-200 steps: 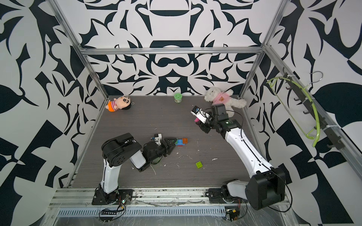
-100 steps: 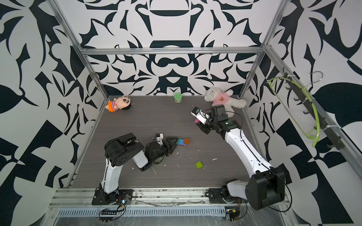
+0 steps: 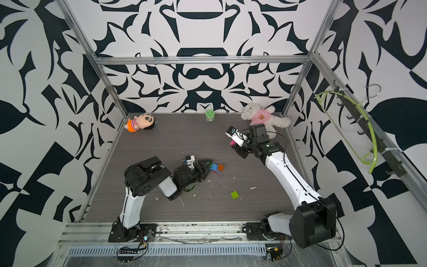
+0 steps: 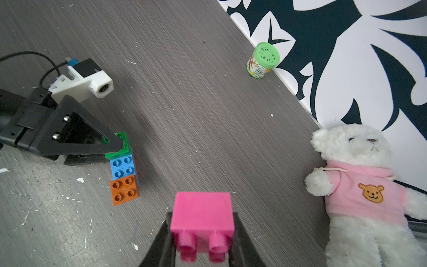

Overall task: Assemble the letter v with lego
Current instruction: Move the lego brick at the center of the board.

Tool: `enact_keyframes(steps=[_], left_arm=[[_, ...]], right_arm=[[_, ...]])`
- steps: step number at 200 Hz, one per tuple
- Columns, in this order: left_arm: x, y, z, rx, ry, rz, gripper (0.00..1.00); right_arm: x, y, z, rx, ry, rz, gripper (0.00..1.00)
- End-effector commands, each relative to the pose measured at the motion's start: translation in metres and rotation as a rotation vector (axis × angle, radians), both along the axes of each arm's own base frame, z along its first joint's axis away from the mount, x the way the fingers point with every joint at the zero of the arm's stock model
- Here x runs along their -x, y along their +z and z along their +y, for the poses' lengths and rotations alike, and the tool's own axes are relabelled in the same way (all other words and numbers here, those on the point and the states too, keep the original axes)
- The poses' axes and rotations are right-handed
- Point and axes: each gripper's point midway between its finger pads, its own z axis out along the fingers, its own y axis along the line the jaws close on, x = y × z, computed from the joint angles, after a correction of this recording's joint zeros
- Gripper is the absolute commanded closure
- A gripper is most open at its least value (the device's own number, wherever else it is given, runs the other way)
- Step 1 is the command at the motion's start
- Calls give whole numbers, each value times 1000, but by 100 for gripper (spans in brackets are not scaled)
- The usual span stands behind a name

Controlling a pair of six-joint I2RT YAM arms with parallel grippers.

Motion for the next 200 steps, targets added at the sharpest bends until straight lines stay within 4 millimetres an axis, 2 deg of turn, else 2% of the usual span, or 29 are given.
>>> enact_keyframes(steps=[1, 45, 65, 77, 100, 131, 160, 181, 200], left_arm=[[-1, -9, -3, -21, -1, -1, 43], [-2, -12, -8, -16, -15, 6, 41], [-2, -14, -7, -24, -14, 6, 45], [-1, -15, -3, -35, -4, -1, 53], [-4, -16, 5, -51, 19, -7, 61], [-4, -13, 8, -63, 16, -27, 61], [-11, -16, 29, -110, 40, -55, 64], [-15, -9, 46, -152, 56, -110, 65], [-17, -11, 57, -168, 63, -109, 66]], right_arm=[[-2, 15, 1, -33, -4, -44, 100], [-1, 12, 1, -35, -6, -37, 100], [1, 9, 2, -39, 0, -25, 100], [4, 7, 5, -46, 19, -8, 100], [8, -1, 9, -49, 43, 44, 100], [11, -5, 13, -60, 50, 74, 100], [19, -8, 29, -67, 54, 131, 100], [28, -18, 45, -81, 43, 284, 100], [41, -31, 59, -41, 38, 426, 100]])
